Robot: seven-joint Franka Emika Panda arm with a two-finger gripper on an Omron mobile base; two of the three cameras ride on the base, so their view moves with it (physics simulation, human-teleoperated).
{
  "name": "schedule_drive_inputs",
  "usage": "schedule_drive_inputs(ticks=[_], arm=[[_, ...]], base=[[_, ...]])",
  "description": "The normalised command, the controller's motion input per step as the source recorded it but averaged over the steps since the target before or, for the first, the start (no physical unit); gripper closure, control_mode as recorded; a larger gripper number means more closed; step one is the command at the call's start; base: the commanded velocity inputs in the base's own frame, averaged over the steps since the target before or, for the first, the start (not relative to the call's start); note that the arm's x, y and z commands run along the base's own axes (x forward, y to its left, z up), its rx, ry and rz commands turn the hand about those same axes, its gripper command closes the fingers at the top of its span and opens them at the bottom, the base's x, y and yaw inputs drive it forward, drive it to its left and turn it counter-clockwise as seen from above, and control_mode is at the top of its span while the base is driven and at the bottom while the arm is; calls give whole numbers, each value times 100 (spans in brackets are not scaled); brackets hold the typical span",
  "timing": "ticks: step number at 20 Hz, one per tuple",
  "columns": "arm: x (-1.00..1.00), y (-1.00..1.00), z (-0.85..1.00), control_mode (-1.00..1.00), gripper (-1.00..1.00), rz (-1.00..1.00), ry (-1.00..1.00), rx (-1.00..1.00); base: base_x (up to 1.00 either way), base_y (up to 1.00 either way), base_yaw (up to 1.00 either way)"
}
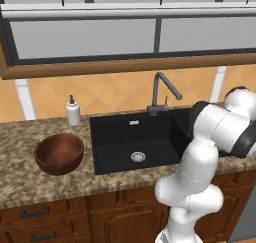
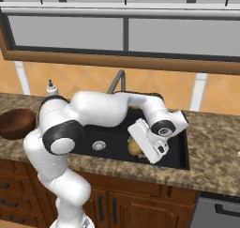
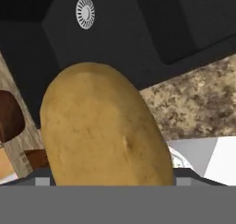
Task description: Pick the potato from the sink and place it in the bowl. Then pick the bowl and place it in the microwave. Then close the microwave door and press the start button.
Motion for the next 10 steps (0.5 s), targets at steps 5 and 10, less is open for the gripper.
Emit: schedule_drive_inputs(ticks=[5, 10], arm=[[-72, 100, 89, -100, 100, 21, 0, -5], [-49, 100, 87, -100, 100, 23, 4, -7]], base=[[0, 0, 0], [0, 0, 0]])
